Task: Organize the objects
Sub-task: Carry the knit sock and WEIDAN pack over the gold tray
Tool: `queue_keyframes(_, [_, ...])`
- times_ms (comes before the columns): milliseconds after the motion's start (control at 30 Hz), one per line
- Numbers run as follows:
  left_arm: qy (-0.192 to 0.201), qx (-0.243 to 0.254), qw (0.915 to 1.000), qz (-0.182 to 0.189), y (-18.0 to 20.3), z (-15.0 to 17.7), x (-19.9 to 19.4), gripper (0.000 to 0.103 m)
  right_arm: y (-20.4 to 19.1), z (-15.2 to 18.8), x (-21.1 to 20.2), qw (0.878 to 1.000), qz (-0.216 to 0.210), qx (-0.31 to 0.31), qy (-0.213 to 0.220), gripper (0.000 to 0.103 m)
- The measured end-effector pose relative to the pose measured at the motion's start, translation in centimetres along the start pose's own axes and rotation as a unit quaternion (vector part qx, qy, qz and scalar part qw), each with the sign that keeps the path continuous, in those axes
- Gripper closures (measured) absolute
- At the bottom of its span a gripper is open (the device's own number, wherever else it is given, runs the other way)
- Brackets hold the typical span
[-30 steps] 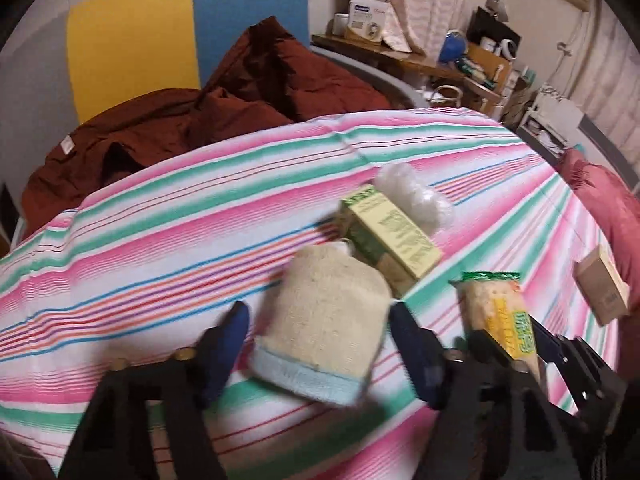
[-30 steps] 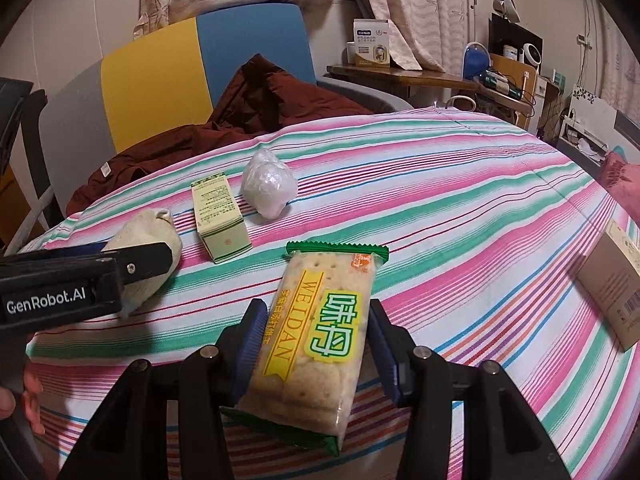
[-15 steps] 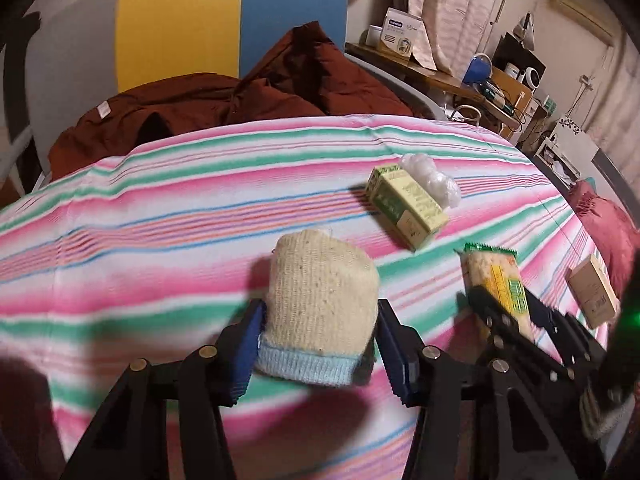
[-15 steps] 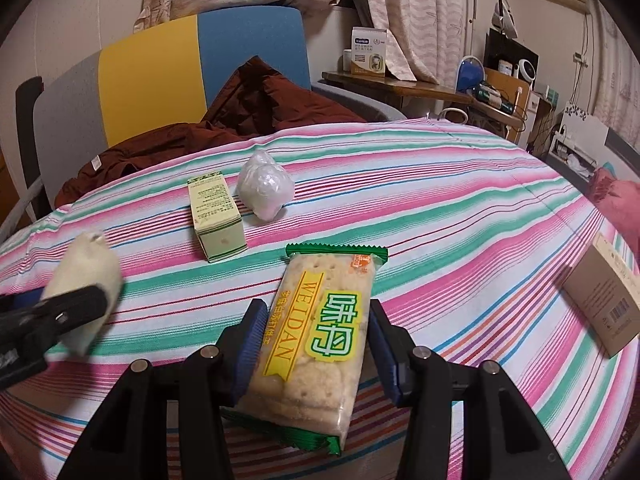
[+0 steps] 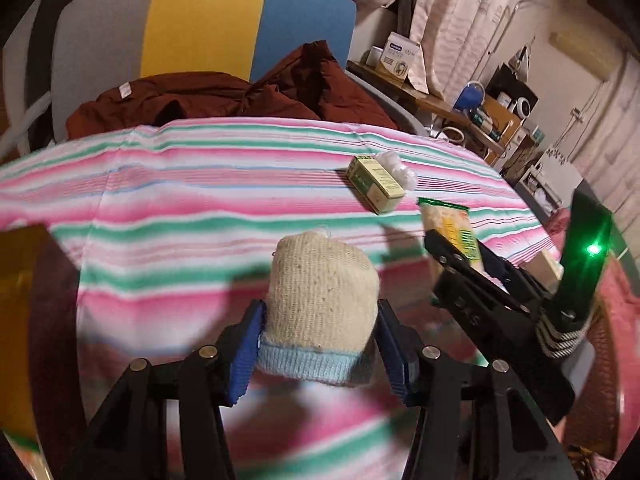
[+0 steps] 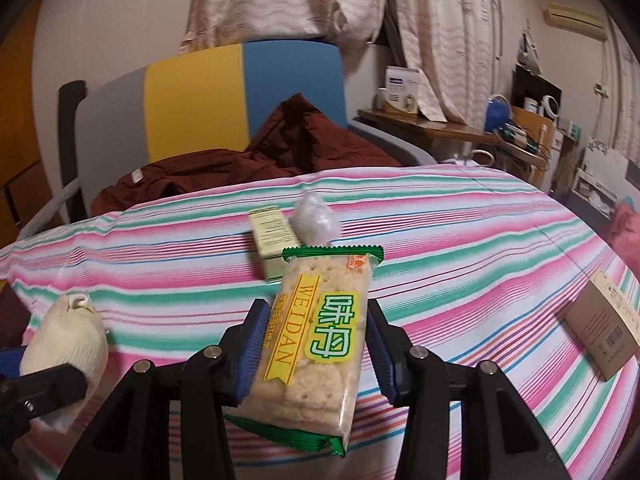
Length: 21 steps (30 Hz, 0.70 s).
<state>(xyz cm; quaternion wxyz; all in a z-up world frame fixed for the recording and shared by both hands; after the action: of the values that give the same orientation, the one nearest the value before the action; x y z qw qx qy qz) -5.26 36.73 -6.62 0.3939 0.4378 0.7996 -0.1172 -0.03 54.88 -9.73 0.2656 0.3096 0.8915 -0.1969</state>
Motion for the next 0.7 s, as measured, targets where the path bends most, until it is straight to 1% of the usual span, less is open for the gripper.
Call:
queue_keyframes(133, [0.011,-0.025,0.9996,0.007,-0.6,1.3,-2.3,0.048,-1.3,0.7,-1.5,1.0,-0.026,-0.007,-0.005,0.055])
queue_keyframes(233, [0.024,-0.032,0.9992,0.005,-1.2,2.1,-4.2,0.048,-2.4,1.4,-2.7,0.999,-0.045,-0.009,-0.009,0.055])
queue_keyframes(433, [0.055,-0.067,0.9963,0.003,-3.7,3.3,-8.2,0.048,-3.9,3.3,-4.4,0.998,-0.066,-0.003,-0.02,0.055])
queue_keyframes(500, [0.067,-0.075,0.9949,-0.005,-5.0,3.6,-9.7,0.048,-4.1,3.6,-4.6,0.997,-0.067,-0.002,-0.022,0.055])
queue_keyframes(567, [0.074,-0.079,0.9939,-0.022,-6.2,3.9,-10.9,0.048,-4.4,3.9,-5.0,0.997,-0.072,0.001,-0.026,0.055])
queue_keyframes(700, [0.088,-0.105,0.9894,-0.047,-9.7,4.6,-13.1,0.048,-5.2,4.9,-5.9,0.996,-0.083,0.001,-0.031,0.055])
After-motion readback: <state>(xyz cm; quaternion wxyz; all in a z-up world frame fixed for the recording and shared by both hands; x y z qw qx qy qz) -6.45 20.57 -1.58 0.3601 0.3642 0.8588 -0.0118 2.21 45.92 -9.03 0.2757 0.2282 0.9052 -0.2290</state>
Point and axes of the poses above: each gripper's, at about its wrist camera, not at the fingertips, and x roughly the way its jaws point, y to its right, z to its underside, the point moved 3 cm from there along x, roughly the way its jaws point, and after that the axes turned 13 degrees about x, right-handed, at the moved point
